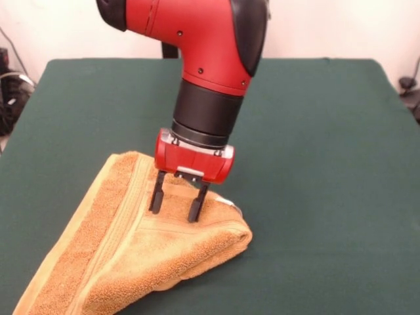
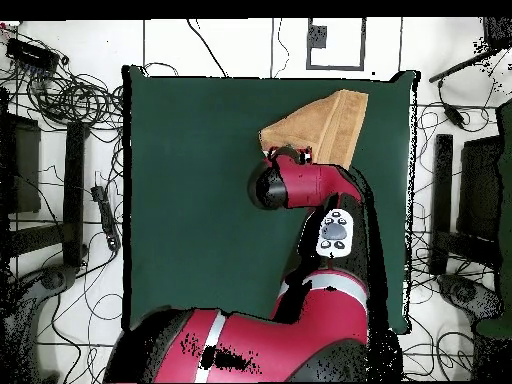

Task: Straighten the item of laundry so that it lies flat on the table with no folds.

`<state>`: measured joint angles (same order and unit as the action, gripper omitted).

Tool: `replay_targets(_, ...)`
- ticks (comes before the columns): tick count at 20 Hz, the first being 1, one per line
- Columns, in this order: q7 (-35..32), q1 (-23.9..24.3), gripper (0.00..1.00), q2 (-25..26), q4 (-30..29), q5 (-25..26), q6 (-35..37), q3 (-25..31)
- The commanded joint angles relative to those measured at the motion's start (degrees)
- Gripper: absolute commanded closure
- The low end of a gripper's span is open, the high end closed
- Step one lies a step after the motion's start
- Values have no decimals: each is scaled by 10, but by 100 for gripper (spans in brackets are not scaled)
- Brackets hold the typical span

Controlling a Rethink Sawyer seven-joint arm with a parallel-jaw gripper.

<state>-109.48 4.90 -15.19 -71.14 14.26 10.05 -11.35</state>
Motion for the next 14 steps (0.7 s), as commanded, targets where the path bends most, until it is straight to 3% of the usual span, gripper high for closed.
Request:
replay_targets(1, -62, -9, 0, 10, -64, -31, 71, 80)
replay_targets(7, -64, 2, 0, 5, -75, -35, 62, 92)
replay_targets(14, -125, -28, 0, -2, -107, -68, 76, 40)
